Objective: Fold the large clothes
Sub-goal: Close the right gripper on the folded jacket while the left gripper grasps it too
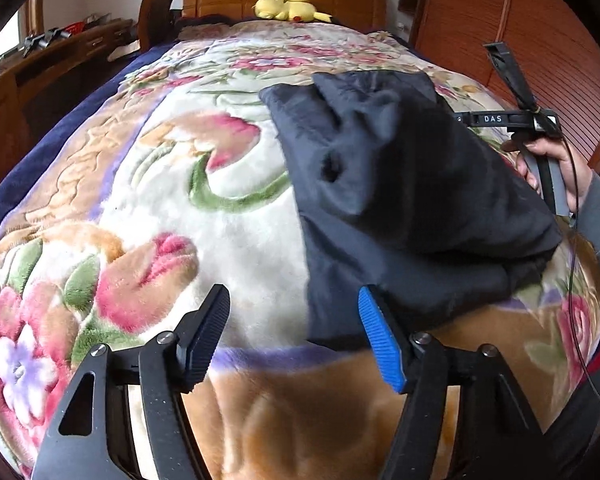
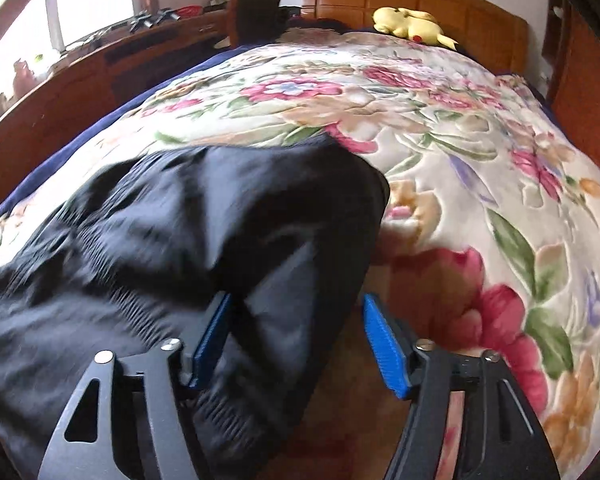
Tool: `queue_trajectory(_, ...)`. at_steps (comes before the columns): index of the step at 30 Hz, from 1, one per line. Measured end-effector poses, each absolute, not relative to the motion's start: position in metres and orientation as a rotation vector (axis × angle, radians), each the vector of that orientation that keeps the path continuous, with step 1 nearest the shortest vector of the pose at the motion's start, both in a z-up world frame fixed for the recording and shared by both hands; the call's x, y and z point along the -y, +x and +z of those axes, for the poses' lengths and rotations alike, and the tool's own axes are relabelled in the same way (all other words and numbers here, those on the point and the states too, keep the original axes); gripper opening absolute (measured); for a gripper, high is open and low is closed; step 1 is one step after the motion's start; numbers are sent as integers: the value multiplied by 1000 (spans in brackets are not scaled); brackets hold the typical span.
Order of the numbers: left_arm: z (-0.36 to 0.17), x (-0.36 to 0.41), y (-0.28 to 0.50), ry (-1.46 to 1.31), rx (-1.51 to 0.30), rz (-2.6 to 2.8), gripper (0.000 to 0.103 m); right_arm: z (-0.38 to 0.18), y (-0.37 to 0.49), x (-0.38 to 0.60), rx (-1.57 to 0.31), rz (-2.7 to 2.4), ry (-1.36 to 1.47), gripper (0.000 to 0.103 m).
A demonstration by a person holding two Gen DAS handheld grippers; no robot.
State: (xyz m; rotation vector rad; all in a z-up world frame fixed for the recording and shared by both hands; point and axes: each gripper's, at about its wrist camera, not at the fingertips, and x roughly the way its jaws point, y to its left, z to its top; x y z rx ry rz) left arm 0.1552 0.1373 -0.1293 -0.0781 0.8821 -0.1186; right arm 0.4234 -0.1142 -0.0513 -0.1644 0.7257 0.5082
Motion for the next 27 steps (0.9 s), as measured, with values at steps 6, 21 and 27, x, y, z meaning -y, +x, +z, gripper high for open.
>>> queue_trajectory(6, -137, -144, 155, -134, -889, -135, 68, -66, 449, 108, -766, 538, -109, 91)
queue_trajectory(21, -134, -137, 148, -163, -866, -154, 61, -96, 495, 114, -864, 677, 57, 85)
queue_trajectory(27, -141, -133, 150, -203, -883, -228, 23, -88, 489, 117, -845, 706, 50, 53)
